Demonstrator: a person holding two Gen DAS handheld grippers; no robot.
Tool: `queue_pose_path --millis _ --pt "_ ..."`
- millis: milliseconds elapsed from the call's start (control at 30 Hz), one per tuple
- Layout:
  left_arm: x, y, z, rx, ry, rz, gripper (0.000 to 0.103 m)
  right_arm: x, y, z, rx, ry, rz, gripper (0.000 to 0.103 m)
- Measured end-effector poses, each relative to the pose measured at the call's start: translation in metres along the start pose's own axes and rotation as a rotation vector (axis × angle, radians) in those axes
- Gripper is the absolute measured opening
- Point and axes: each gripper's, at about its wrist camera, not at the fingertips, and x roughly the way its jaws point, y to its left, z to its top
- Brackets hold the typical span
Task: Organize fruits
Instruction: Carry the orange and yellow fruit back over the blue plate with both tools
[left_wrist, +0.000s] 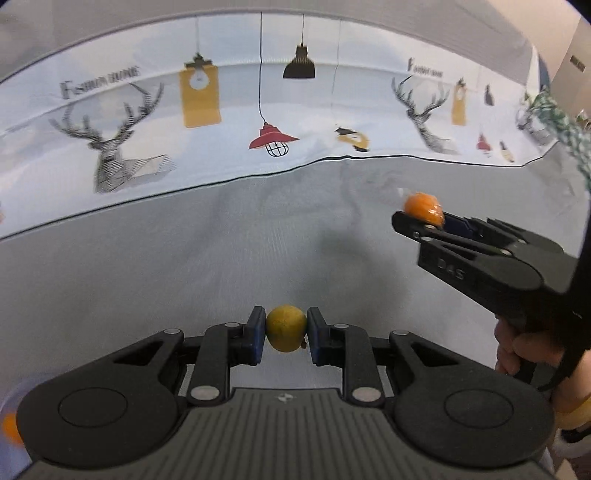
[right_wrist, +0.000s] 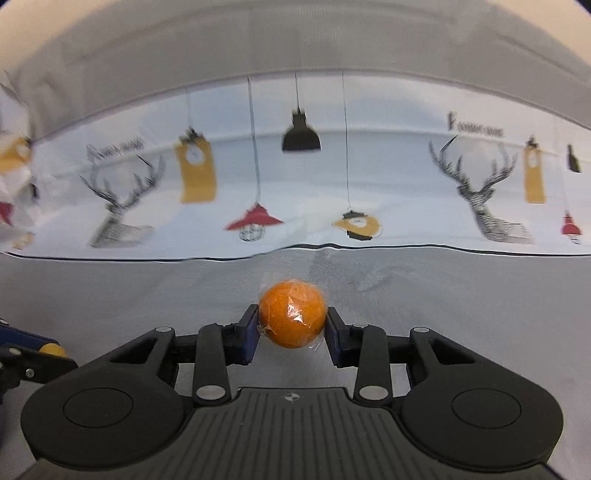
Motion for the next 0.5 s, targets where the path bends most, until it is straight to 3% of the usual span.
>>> queue_pose_path --millis 233,500 --pt "-0.103 0.007 -0.067 -0.026 -0.014 0.035 0.026 -0.127 0.048 -0.025 -0.024 -0.059 0.069 0.038" --pt "-0.197 0.036 -0.129 -0.065 -0.055 0.097 0.026 -0.230 0.124 -0.053 -0.020 -0.032 0.233 0.038"
